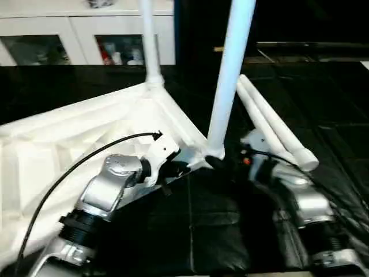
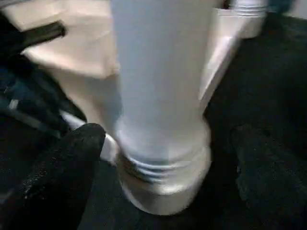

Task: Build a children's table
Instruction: Rotate leg to tighten

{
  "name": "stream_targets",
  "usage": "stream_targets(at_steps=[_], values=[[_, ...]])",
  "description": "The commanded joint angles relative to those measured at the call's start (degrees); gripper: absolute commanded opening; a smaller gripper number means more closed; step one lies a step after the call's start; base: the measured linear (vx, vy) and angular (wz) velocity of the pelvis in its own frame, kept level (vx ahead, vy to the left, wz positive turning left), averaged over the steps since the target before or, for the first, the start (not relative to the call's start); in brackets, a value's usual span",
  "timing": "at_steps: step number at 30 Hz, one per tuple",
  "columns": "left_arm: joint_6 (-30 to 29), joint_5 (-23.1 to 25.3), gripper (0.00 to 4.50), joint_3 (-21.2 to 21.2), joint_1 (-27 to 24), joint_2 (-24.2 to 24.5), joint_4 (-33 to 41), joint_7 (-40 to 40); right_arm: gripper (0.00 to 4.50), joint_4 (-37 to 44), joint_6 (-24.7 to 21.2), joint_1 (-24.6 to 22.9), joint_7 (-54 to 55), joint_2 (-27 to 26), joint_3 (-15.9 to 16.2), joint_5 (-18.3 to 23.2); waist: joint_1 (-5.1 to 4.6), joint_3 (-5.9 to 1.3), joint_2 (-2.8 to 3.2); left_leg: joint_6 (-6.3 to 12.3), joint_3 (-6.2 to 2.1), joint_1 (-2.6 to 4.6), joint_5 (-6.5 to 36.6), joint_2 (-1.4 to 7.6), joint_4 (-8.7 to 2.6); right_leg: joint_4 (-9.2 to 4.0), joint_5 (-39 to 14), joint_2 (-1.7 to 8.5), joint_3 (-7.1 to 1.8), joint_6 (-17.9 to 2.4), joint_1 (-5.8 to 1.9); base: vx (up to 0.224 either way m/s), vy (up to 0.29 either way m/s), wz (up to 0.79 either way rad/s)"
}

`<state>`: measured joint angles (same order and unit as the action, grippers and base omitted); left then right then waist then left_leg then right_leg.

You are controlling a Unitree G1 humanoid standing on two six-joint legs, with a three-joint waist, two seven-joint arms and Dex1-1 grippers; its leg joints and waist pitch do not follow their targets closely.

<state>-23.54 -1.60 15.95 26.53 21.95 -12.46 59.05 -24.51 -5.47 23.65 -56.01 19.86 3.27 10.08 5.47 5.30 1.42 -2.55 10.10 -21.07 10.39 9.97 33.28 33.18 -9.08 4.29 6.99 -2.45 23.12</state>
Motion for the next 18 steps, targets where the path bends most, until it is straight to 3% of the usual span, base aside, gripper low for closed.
stream_targets(at_steps=[1,6,9,16,18], values=[[2.84,-0.47,0.00,2.59,-0.13,1.66,-0.31,5.85,4.47,2.29,1.19,0.94,-5.18,1.62,1.56,0.79,0.10,-4.43,-0.09,6.46,-1.13,0.77,8.43,3.70,-3.30,-3.67,-13.60,5.06,-4.06,-10.80,-3.24,0.000,0.000,0.00],[7.45,-0.33,0.00,5.49,0.23,5.54,-1.38,13.77,4.47,4.30,0.52,1.41,-16.96,5.78,5.82,1.92,0.77,-4.36,-0.15,6.23,-1.25,0.67,9.57,3.96,-3.35,-3.59,-15.39,5.20,-3.98,-10.73,-3.29,0.000,0.000,0.00],[8.77,-0.47,0.00,6.56,0.54,6.51,-1.54,16.26,4.47,3.57,1.59,1.90,-18.99,5.99,7.21,1.35,1.09,-4.33,-0.28,5.50,-1.16,0.96,10.15,4.07,-3.41,-3.71,-16.23,5.34,-4.12,-11.11,-3.07,0.000,0.000,0.00],[11.81,0.00,0.00,8.64,1.51,8.00,-2.23,20.28,4.47,1.59,2.48,3.02,-21.20,4.80,9.69,0.46,1.20,-4.28,-0.28,4.74,-1.29,0.83,10.51,4.06,-3.54,-3.74,-17.60,5.46,-4.14,-10.72,-3.16,0.000,0.000,0.00],[12.22,0.07,0.00,8.66,1.74,7.99,-2.54,20.67,4.12,1.60,2.18,3.04,-21.97,4.83,10.20,0.55,1.22,-4.32,-0.31,4.78,-1.27,0.79,10.07,4.09,-3.52,-3.57,-16.67,5.40,-4.15,-10.81,-3.20,0.000,0.000,0.00]])
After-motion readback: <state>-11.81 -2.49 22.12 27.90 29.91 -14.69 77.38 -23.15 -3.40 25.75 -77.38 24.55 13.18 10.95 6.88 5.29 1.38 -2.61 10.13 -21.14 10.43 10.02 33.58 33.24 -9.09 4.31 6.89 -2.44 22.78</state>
